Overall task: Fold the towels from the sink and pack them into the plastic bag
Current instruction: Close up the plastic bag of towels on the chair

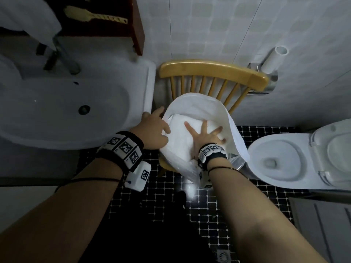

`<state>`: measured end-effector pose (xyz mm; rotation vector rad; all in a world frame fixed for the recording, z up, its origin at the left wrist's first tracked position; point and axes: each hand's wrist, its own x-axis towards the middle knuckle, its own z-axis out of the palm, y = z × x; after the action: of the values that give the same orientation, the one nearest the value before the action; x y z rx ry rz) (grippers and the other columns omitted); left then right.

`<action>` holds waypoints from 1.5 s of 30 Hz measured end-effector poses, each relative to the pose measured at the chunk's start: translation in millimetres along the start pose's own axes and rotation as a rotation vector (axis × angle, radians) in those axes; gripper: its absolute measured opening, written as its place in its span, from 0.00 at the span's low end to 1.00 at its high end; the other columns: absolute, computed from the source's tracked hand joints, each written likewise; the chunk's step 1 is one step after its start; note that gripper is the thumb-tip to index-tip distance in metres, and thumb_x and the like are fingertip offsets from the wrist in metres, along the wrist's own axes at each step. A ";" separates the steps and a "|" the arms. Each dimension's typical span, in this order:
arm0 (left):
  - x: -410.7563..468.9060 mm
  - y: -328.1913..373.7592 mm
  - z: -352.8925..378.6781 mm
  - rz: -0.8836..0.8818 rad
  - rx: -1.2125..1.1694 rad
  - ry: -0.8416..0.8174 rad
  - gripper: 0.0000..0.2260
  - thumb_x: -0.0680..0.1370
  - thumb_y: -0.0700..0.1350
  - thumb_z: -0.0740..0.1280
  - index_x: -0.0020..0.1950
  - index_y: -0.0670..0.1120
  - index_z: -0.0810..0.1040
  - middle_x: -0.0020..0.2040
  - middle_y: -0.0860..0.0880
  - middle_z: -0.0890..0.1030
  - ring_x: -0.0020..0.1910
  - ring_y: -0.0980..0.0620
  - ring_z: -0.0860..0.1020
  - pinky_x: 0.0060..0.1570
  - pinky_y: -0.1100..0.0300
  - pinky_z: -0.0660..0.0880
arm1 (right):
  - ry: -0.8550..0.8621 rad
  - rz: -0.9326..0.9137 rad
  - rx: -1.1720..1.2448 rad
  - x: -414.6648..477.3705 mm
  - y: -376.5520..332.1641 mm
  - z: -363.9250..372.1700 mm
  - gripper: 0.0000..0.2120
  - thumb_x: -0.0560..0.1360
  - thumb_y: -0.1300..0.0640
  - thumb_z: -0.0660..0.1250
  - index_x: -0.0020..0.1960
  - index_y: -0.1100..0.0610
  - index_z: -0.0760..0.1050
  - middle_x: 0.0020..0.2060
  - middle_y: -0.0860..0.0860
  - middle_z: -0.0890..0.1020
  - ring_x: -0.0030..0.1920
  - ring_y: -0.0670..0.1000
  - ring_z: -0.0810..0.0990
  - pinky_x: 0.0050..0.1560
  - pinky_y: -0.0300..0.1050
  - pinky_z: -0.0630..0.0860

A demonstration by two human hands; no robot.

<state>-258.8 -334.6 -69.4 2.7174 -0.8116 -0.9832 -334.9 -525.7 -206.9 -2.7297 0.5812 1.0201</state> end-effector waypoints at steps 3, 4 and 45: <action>-7.4 20.2 6.6 0.111 0.238 0.080 0.15 0.69 0.48 0.71 0.55 0.53 0.86 0.84 0.50 0.48 0.76 0.38 0.53 0.77 0.37 0.50 | -0.048 -0.034 -0.005 -9.3 15.6 -14.5 0.67 0.62 0.39 0.81 0.73 0.22 0.27 0.82 0.49 0.37 0.75 0.84 0.40 0.65 0.89 0.59; -8.1 30.1 8.8 0.186 0.267 0.161 0.13 0.69 0.51 0.71 0.52 0.53 0.86 0.81 0.50 0.54 0.72 0.39 0.57 0.74 0.39 0.54 | -0.043 -0.039 -0.008 -12.0 16.1 -20.0 0.64 0.61 0.37 0.80 0.75 0.24 0.31 0.83 0.51 0.43 0.76 0.82 0.45 0.66 0.86 0.61; 10.2 92.9 21.3 0.319 0.093 -0.160 0.10 0.72 0.45 0.79 0.51 0.54 0.84 0.50 0.54 0.83 0.49 0.52 0.81 0.52 0.56 0.79 | 0.707 0.071 0.084 -135.9 113.9 -37.5 0.04 0.78 0.53 0.71 0.49 0.45 0.85 0.54 0.48 0.78 0.60 0.56 0.72 0.63 0.57 0.64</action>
<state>-306.7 -417.5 -63.4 2.4930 -1.3010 -1.1202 -453.7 -599.6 -91.7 -2.9619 0.7913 -0.0037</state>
